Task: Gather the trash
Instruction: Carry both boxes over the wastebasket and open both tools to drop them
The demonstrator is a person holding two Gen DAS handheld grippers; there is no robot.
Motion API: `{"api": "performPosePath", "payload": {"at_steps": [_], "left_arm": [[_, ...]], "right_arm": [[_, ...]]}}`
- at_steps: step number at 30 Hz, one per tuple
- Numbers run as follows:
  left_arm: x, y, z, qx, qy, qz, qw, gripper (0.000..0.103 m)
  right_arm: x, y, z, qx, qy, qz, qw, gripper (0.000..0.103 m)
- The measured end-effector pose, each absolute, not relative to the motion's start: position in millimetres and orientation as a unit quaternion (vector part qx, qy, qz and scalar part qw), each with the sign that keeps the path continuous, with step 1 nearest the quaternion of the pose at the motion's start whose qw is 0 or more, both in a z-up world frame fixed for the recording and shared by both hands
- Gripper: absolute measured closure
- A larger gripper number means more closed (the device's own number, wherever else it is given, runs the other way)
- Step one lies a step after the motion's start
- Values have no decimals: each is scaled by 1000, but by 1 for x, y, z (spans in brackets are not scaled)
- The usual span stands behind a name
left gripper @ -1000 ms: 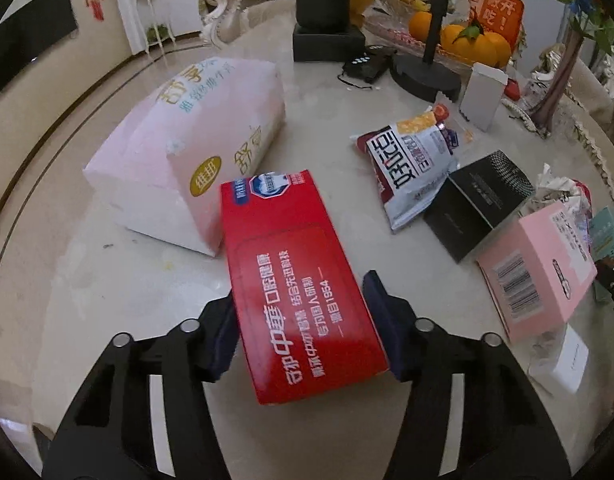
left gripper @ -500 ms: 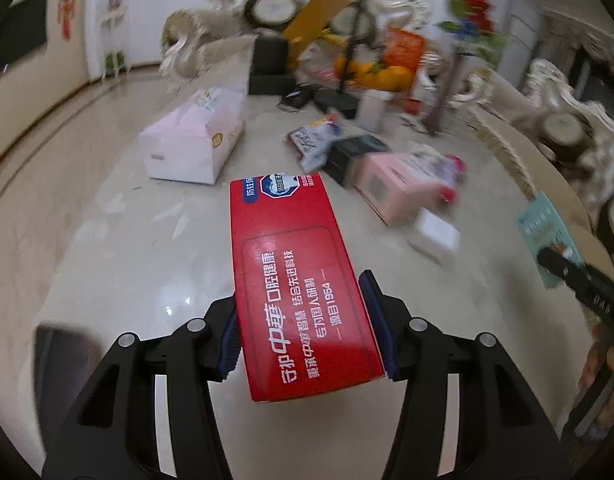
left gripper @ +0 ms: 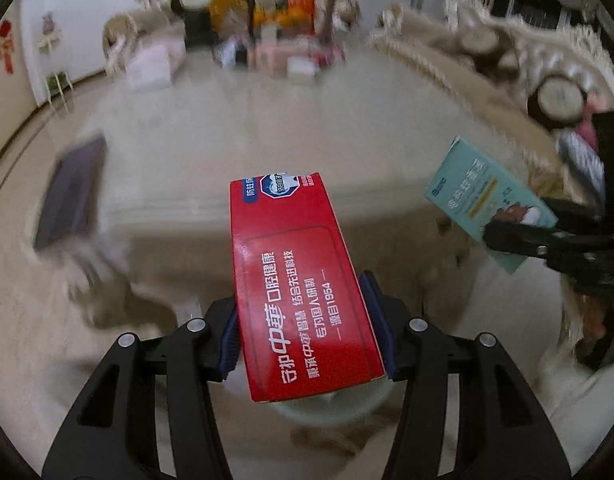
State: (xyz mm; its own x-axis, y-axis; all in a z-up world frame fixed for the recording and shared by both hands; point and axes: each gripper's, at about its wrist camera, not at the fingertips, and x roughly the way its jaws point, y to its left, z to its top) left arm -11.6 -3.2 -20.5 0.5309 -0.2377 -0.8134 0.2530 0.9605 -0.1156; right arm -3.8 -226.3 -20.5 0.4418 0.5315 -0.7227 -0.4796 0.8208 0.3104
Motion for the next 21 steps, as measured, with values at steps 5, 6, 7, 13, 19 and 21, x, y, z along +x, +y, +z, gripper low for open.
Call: {"api": "performPosePath", "payload": {"at_steps": [5, 6, 7, 13, 19, 21], "left_arm": [[1, -13, -103, -16, 565, -165, 808, 50], [6, -16, -116, -14, 579, -164, 799, 50], [11, -19, -130, -13, 595, -167, 786, 50], [38, -32, -196, 3, 655, -165, 738, 50], [33, -28, -221, 12, 676, -136, 724, 22], [32, -23, -221, 13, 673, -121, 729, 19]], "right_arm": [[16, -213, -94, 6, 536, 267, 801, 54], [25, -210, -110, 8, 552, 260, 792, 54], [31, -207, -122, 5, 567, 258, 783, 54], [51, -177, -178, -41, 617, 243, 747, 54], [47, -176, -196, -62, 630, 232, 739, 35], [45, -177, -195, -62, 625, 225, 745, 25]]}}
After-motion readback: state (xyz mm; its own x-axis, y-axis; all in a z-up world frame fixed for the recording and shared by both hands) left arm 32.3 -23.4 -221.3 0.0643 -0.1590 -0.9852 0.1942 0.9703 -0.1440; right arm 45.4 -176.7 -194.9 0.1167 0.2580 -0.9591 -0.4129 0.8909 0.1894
